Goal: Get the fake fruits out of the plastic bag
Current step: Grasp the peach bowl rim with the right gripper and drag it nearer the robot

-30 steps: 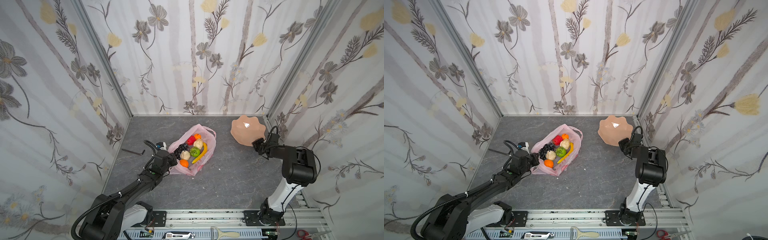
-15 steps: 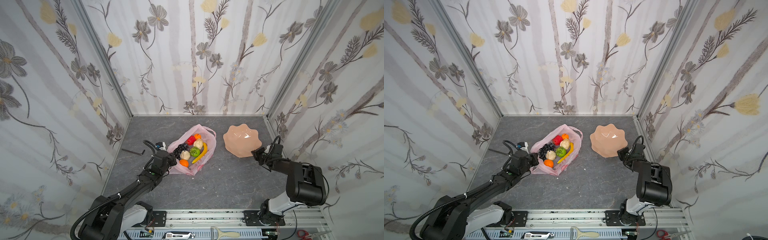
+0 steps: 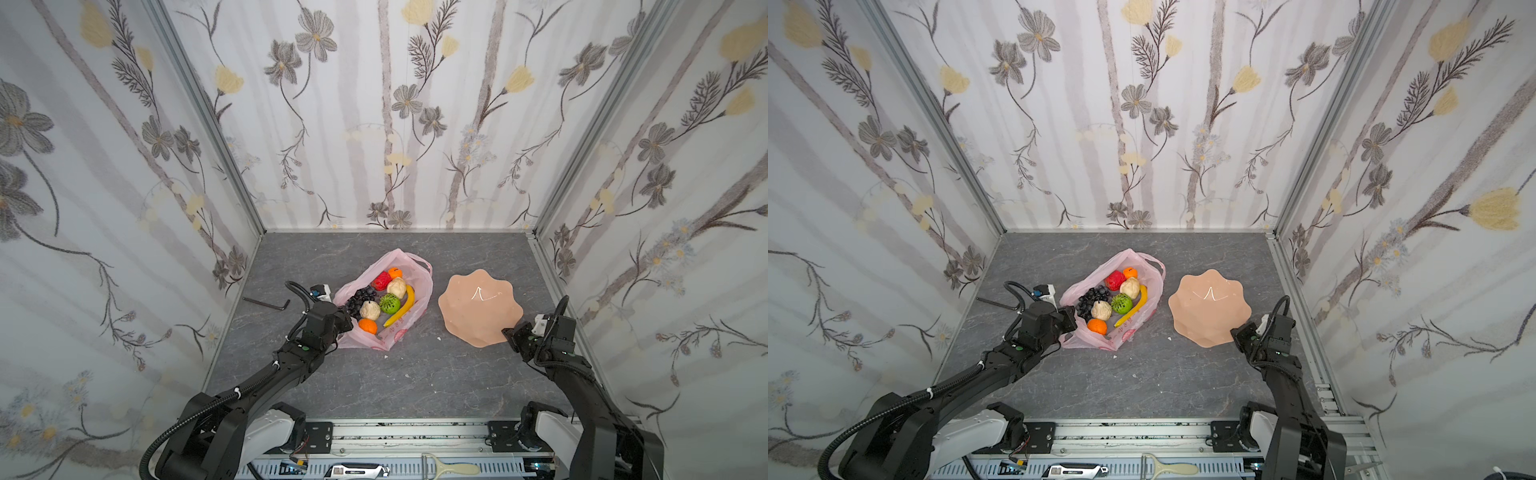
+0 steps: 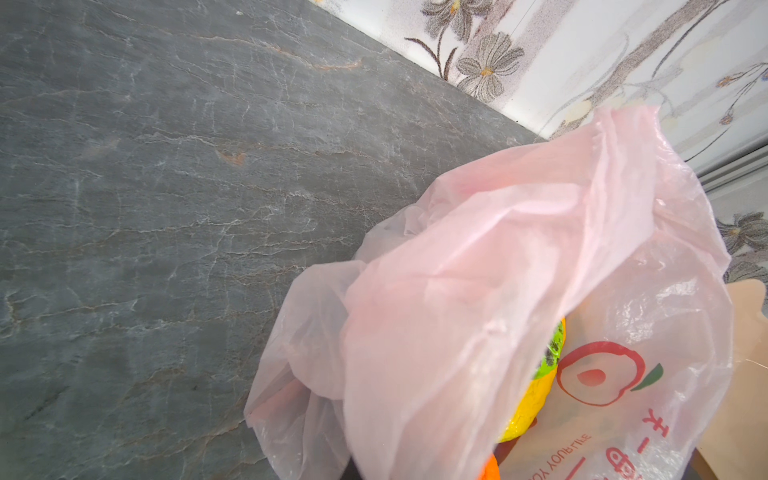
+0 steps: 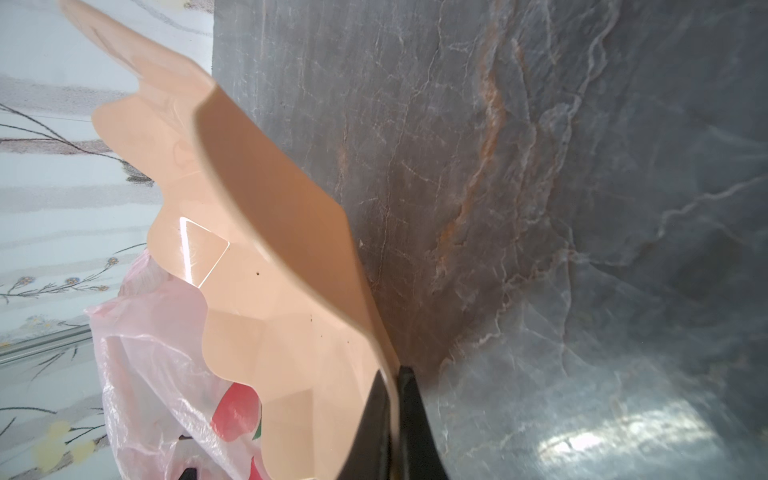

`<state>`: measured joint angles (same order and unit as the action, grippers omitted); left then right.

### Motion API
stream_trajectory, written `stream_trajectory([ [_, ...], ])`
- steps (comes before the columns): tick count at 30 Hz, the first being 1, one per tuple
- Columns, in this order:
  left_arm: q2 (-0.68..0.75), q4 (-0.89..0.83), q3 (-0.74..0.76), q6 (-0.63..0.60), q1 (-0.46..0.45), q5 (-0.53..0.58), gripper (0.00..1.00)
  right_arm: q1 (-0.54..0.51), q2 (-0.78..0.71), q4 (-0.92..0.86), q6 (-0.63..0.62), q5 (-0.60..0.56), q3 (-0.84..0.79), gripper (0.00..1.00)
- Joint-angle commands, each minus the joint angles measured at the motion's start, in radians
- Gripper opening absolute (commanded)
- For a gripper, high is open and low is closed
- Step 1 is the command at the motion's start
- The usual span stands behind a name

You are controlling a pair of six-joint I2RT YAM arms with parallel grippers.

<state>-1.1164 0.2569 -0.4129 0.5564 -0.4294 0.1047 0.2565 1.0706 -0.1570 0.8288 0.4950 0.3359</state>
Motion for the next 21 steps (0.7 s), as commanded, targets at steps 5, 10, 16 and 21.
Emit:
stream_trajectory([
  [5, -0.005, 0.039, -0.004, 0.0, 0.001, 0.011, 0.09, 0.004, -0.249, -0.328, -0.036, -0.017, -0.038, 0.06],
  [10, -0.004, 0.039, -0.001, -0.001, 0.0, 0.012, 0.09, 0.003, -0.333, -0.49, -0.069, -0.035, -0.025, 0.04],
  [16, -0.006, 0.038, -0.003, -0.002, 0.0, 0.016, 0.09, -0.022, -0.362, -0.63, -0.101, -0.033, -0.062, 0.0],
  [21, -0.009, 0.038, -0.001, -0.004, 0.0, 0.023, 0.09, -0.036, -0.379, -0.664, -0.128, -0.086, -0.075, 0.0],
])
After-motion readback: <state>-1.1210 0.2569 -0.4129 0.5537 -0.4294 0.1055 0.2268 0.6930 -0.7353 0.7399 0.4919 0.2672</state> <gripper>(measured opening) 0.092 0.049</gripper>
